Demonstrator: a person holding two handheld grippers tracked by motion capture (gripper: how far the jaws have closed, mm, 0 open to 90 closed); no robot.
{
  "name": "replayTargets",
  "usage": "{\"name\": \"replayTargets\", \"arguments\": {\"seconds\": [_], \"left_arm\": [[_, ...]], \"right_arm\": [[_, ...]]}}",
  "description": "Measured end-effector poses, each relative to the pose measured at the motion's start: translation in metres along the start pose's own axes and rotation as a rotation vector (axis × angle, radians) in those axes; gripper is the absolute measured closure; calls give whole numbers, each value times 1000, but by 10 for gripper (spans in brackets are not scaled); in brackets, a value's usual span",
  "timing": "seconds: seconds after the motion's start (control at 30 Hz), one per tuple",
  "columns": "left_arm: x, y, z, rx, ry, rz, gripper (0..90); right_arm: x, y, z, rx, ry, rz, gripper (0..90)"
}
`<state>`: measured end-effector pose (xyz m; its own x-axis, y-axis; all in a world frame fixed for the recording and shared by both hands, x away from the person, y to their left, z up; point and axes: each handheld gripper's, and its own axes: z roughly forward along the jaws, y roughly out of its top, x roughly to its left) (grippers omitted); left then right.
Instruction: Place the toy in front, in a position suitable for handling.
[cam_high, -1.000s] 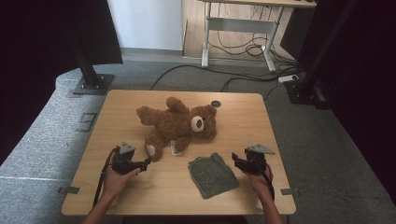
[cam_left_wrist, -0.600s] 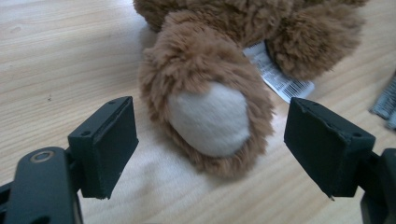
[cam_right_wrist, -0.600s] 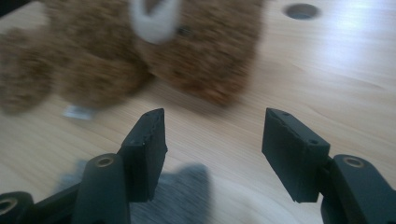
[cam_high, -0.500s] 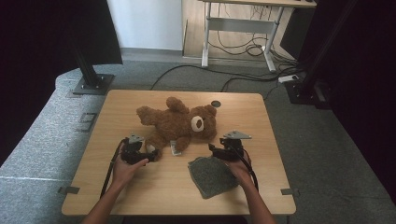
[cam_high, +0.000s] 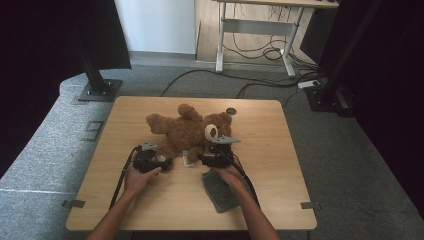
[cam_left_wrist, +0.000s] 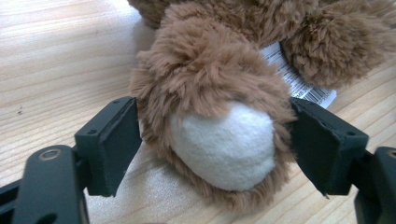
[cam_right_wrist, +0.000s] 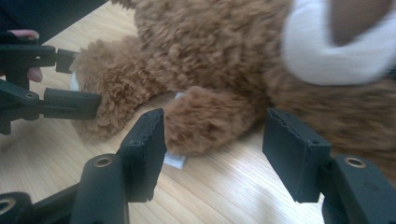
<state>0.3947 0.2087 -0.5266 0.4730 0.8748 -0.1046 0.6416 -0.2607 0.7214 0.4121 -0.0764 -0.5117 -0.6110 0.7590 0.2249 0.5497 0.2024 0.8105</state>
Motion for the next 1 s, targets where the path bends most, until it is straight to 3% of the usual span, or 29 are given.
{"name": "replayTargets", "arguments": {"seconds": [0.3, 0.37, 0.4, 0.43, 0.6, 0.8, 1.0], "left_arm": [[1, 1, 2, -5, -17, -3, 278], [1, 1, 2, -5, -22, -4, 297], [1, 1, 2, -5, -22, -4, 297], [2, 1, 2, -3, -25, -6, 324], [4, 0, 1, 2, -36, -8, 407], [6, -2, -2, 13, -70, 4, 533], [-1, -8, -9, 29, -108, 36, 595]], "right_arm": [[10, -2, 34, 47, 0, -36, 392], [14, -2, 41, 56, -11, -56, 479], [14, -2, 41, 56, -11, -56, 479], [15, 0, 44, 75, -20, -62, 605], [13, 0, 39, 99, -21, -62, 736], [14, -11, 26, 104, 7, -65, 744], [19, -23, 12, 99, 14, -83, 742]]}}
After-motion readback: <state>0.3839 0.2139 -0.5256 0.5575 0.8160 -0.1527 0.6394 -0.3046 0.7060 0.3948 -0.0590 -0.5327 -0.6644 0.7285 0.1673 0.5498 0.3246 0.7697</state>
